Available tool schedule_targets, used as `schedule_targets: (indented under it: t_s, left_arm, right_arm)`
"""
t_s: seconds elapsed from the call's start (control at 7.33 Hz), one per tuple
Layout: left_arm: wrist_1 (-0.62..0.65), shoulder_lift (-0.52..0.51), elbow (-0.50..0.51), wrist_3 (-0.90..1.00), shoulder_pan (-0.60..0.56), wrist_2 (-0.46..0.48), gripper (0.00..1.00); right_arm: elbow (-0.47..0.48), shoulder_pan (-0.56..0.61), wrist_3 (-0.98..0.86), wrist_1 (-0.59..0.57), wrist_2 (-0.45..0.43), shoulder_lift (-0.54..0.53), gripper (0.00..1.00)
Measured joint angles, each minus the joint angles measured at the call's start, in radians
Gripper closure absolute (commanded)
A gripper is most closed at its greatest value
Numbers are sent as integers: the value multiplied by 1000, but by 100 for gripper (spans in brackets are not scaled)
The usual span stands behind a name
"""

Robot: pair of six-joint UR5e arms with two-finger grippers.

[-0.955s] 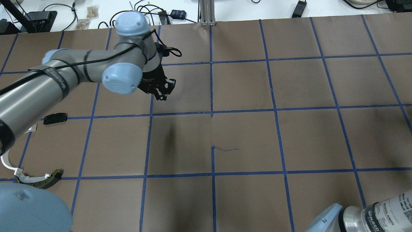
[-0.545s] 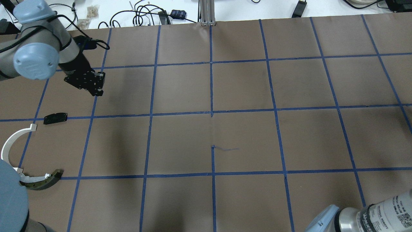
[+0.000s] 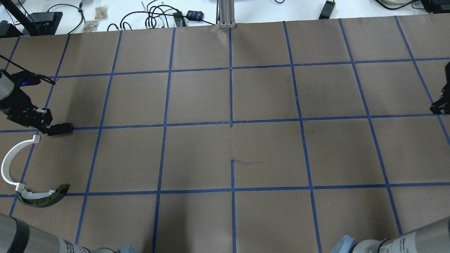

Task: Place bearing gear from tray to pile

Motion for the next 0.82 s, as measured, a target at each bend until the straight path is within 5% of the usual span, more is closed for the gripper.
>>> schedule_targets:
  t_s: [0.41, 0.82]
  left_arm:
    - [39, -55, -25, 39, 71, 43, 100]
    - [52, -89, -27, 37, 74, 56, 93]
  right_arm:
    - [150, 456, 752, -177, -21, -70, 91]
    - [145, 835, 1554, -351, -51, 47, 90]
